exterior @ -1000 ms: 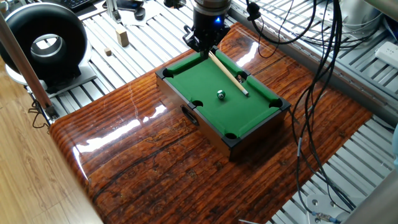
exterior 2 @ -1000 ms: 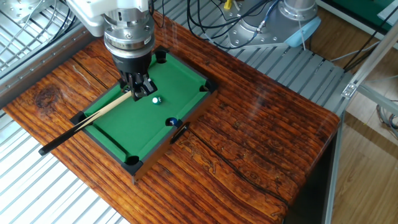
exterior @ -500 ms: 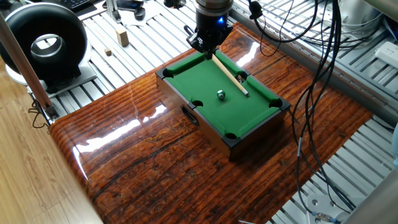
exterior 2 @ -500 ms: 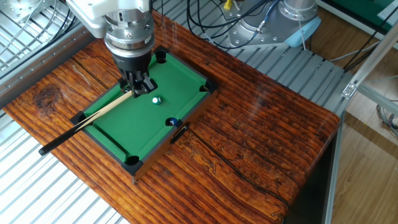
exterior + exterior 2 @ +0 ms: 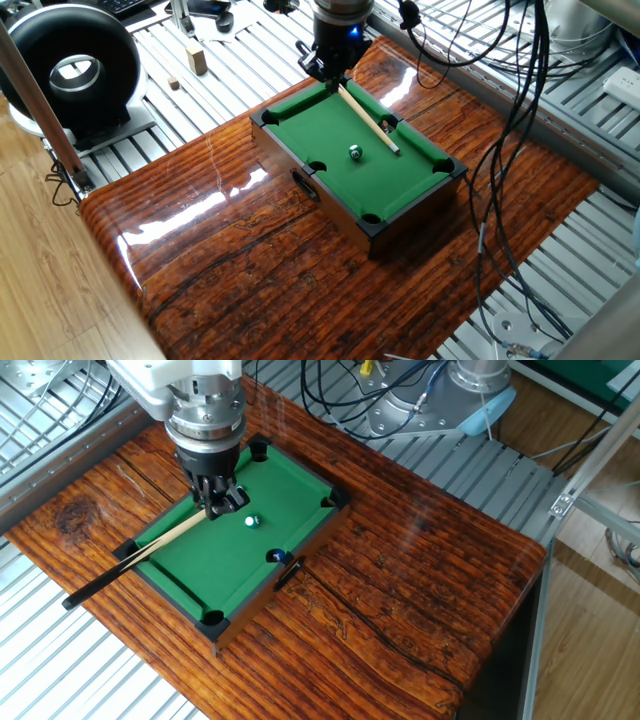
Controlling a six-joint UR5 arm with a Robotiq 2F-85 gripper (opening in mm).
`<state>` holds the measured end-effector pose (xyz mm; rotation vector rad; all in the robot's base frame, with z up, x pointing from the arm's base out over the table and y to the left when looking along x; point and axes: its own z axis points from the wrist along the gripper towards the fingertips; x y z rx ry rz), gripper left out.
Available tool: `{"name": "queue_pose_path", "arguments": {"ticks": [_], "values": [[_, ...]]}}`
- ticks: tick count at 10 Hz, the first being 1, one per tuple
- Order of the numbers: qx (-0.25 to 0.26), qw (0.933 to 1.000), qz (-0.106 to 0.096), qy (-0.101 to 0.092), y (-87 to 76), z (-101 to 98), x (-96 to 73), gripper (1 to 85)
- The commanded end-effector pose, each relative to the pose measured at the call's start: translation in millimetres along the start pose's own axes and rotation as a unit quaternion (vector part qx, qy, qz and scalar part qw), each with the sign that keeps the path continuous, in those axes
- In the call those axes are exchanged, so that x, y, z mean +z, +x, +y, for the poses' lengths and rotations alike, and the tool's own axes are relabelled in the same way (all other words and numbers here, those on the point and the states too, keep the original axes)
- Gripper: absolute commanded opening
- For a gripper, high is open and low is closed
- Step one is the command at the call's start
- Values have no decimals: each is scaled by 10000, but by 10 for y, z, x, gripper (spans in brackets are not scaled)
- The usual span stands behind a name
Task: Hit the pool ball
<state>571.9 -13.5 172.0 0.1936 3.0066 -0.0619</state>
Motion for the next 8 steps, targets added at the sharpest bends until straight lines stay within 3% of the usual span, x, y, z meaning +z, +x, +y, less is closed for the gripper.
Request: {"name": "queue_pose_path", "arguments": {"ticks": [1, 2, 4, 7, 8], "values": [[-120, 9997, 42, -209, -112, -53, 106, 10], [-265, 9991, 53, -338, -286, -149, 246, 10], [-417, 9991, 18, 25, -660, -516, 395, 13], [-372, 9990, -38, 264, -962, -838, 568, 53], [-347, 9991, -112, 226, -1043, -859, 608, 87]]}}
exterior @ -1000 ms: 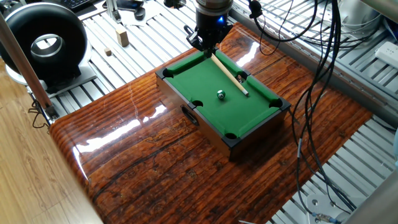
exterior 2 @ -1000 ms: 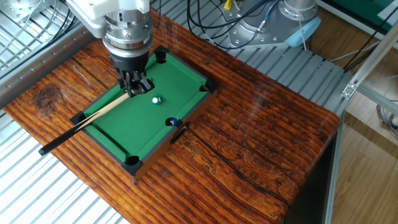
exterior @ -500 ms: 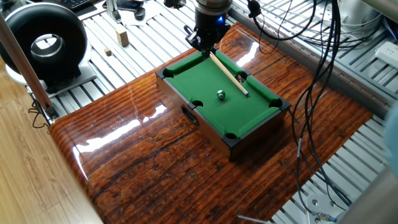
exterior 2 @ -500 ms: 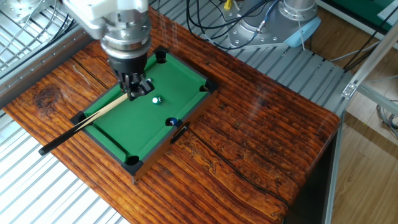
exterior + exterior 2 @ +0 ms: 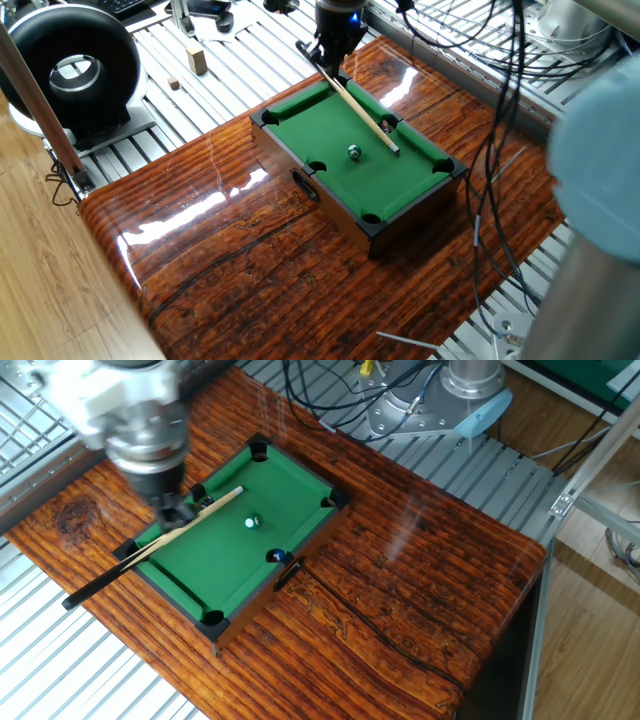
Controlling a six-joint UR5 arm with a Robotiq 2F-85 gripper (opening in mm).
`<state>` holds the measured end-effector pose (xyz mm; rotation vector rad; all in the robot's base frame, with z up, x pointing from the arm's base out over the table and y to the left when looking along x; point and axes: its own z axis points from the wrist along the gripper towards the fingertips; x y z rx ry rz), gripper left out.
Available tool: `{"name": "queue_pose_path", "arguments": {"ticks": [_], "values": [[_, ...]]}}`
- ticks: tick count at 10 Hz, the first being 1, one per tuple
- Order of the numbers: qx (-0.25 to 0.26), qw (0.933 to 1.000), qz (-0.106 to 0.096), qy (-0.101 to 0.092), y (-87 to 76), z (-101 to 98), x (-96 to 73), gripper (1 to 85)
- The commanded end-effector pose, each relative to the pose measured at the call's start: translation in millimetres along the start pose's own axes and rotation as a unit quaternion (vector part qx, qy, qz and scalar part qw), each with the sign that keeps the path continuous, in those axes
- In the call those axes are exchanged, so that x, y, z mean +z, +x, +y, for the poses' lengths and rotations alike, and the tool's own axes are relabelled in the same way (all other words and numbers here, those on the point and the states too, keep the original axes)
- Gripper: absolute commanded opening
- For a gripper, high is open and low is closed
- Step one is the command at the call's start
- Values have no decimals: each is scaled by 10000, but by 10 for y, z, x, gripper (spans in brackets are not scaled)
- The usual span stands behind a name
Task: Hit the pool ball
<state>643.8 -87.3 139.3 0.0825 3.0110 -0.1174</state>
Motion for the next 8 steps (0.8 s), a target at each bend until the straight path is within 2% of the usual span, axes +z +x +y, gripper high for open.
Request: {"name": "queue_pose_path", "arguments": {"ticks": [1, 2, 3, 4, 6, 8], "values": [[7, 9998, -195, -34, -365, -243, 210, 163], [-135, 9995, -250, -163, -457, -269, 266, 330], [-220, 9988, -395, -195, -585, -343, 314, 427], [-186, 9980, -489, -342, -665, -328, 339, 547], [-20, 9982, -356, -487, -583, -231, 363, 553], [132, 9981, -342, -485, -525, -129, 427, 550]]}}
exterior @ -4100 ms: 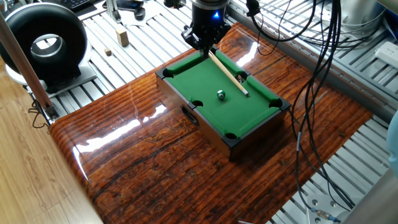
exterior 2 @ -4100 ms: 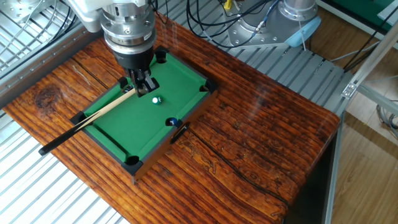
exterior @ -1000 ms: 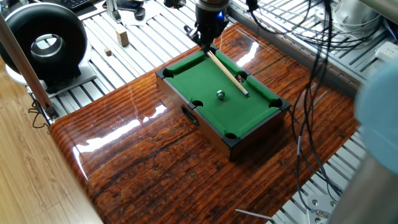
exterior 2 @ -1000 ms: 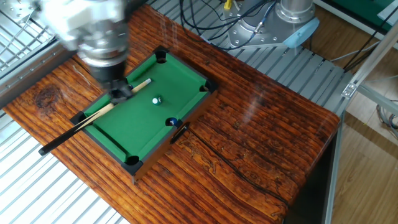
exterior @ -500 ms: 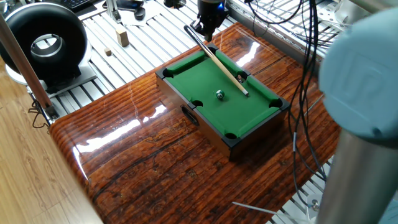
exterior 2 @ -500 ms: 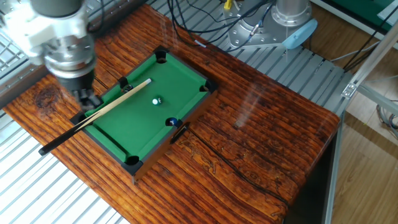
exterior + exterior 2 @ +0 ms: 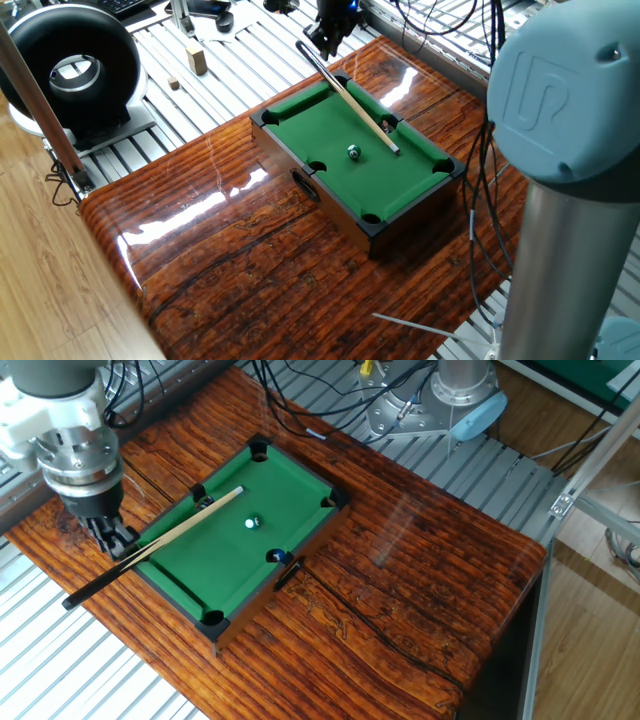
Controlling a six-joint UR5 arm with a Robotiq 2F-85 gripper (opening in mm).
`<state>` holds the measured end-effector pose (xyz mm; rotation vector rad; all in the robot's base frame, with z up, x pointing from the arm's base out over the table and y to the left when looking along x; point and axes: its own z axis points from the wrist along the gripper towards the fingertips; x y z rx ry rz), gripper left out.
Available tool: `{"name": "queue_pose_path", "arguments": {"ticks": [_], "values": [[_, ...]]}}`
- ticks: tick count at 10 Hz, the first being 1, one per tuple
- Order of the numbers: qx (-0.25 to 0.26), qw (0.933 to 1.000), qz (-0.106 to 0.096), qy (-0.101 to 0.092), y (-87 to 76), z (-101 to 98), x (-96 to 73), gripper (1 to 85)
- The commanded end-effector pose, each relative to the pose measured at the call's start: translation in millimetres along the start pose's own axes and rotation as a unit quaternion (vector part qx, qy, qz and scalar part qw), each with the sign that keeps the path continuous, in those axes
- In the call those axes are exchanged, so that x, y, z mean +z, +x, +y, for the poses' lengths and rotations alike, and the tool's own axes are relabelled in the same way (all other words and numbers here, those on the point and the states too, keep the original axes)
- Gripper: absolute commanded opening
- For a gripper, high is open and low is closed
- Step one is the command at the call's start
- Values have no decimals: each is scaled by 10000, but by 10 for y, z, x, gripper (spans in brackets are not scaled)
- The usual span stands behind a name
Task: Hit the pool ball
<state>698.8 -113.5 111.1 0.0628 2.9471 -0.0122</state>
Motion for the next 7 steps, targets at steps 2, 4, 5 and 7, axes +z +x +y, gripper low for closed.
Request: {"name": "queue_pose_path", "arguments": {"ticks": [2, 4, 5, 7], "values": [[267, 9995, 48, -154, 115, 148, 117, 537], [332, 9992, 165, -168, 201, 127, 141, 513], [356, 9991, 209, -134, 219, 85, 143, 493], [312, 9993, 206, -97, 148, -16, 148, 483]]}}
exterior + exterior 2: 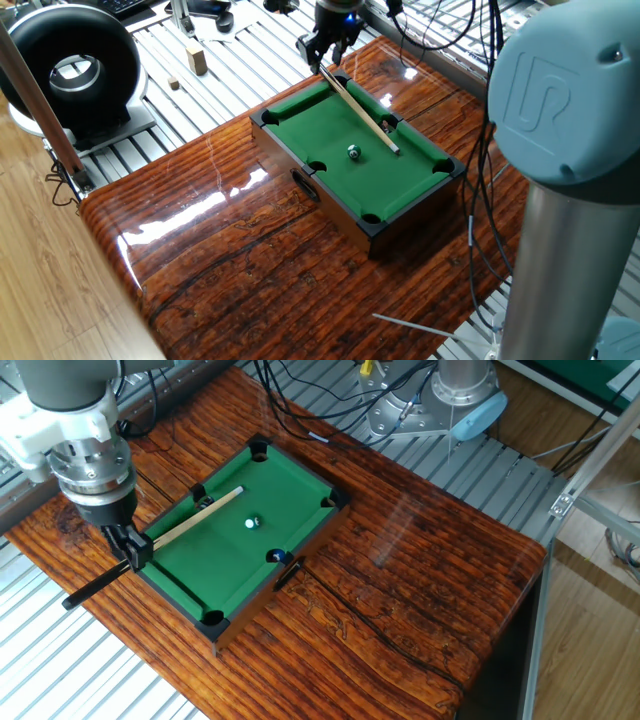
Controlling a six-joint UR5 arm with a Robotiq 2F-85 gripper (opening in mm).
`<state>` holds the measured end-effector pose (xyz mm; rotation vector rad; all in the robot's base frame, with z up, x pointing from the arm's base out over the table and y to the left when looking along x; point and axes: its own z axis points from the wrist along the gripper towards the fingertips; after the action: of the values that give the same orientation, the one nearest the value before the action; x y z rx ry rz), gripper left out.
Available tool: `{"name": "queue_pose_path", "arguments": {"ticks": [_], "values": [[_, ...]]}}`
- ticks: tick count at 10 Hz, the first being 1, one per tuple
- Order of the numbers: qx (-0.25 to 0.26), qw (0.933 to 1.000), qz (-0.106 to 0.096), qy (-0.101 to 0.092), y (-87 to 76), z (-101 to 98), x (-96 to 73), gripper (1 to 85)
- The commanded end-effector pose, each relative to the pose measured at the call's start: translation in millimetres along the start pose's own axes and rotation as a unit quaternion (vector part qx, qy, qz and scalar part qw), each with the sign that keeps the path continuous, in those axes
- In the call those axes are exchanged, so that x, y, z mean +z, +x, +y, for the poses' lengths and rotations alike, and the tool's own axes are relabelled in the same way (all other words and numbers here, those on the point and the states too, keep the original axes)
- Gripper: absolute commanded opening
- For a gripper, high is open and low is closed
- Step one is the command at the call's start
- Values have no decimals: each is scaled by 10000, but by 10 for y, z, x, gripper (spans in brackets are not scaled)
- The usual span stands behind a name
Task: Hit the pool ball
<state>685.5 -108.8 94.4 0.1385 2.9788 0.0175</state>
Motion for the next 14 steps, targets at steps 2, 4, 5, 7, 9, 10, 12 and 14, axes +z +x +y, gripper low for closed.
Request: {"name": "queue_pose_path", "arguments": {"ticks": [2, 4, 5, 7, 9, 10, 12, 14], "values": [[46, 10000, -86, 0, -122, -56, 74, 483], [21, 9999, -124, 4, -190, -26, 106, 460], [33, 9999, -119, 27, -195, -22, 108, 433], [49, 9999, -96, 22, -189, -19, 102, 407], [83, 9999, -94, 6, -190, -12, 115, 393], [83, 9999, -87, 7, -188, -14, 125, 387], [84, 9999, -63, 2, -176, -12, 134, 377], [91, 9999, -56, 10, -173, -16, 156, 377]]}}
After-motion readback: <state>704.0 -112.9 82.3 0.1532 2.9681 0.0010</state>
